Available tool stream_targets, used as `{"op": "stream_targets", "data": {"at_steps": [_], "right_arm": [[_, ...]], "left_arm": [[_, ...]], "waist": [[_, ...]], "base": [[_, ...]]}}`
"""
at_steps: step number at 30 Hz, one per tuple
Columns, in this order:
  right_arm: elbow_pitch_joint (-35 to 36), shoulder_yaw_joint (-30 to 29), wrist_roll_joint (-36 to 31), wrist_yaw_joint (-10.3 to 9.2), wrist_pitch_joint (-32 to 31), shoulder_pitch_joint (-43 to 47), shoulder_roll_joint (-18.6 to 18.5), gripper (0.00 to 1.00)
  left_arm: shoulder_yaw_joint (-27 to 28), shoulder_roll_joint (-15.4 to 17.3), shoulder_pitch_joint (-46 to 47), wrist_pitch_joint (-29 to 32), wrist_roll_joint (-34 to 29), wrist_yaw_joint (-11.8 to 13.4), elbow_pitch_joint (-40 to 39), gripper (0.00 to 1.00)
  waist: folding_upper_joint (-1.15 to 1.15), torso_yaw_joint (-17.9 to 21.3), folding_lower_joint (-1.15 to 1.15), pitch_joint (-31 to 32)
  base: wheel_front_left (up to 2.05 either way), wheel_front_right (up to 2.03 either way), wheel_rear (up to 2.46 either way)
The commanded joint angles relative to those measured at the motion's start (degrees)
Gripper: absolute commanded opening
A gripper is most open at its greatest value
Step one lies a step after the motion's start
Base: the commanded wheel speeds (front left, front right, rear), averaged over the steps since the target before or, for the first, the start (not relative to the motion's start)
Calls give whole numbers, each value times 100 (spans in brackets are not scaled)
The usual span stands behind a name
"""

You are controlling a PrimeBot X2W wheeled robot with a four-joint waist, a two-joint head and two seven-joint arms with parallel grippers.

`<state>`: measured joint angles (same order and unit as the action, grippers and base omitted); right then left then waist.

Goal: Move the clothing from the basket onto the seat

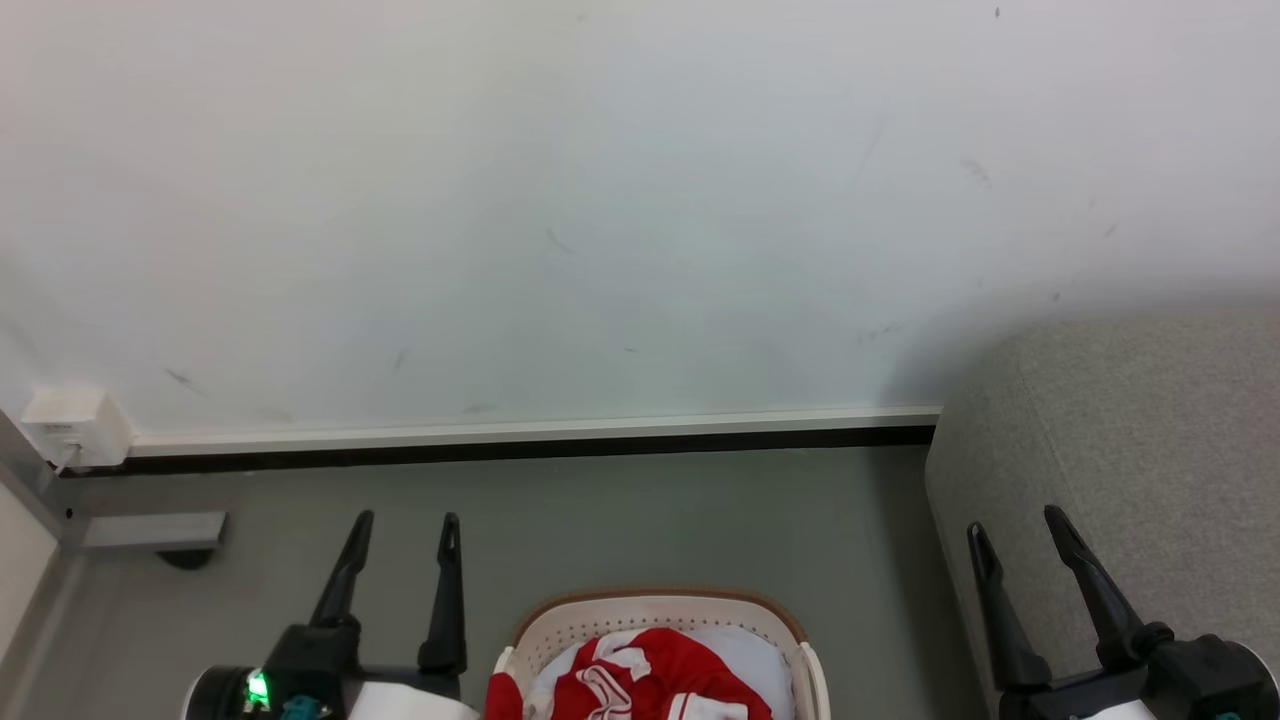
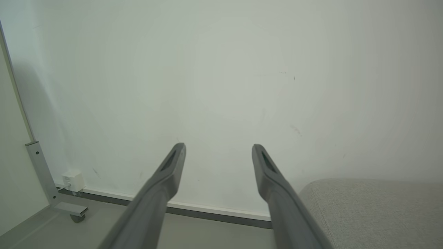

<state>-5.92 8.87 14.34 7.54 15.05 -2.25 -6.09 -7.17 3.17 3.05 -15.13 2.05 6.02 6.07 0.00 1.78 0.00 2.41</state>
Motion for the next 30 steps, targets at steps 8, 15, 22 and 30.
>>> {"op": "stream_targets", "data": {"at_steps": [8,15,22,30], "right_arm": [[29,5,82,-10,18,13,-62,100],[78,-53,128,-10,18,-20,-39,100],[196,3,287,-11,17,-153,-154,100],[360,-81,472,-10,10,-472,-174,100]], "left_arm": [[46,-1,-52,-4,-48,-34,-2,100],[50,-7,-10,-4,1,-46,-38,100],[161,-15,102,-3,224,-108,-153,100],[223,-17,463,-3,391,-178,-105,100]], "waist": [[0,33,0,-41],[0,132,0,-181],[0,382,0,-534],[0,702,0,-1125]], "base": [[0,0,0],[0,0,0],[0,0,0],[0,0,0]]}}
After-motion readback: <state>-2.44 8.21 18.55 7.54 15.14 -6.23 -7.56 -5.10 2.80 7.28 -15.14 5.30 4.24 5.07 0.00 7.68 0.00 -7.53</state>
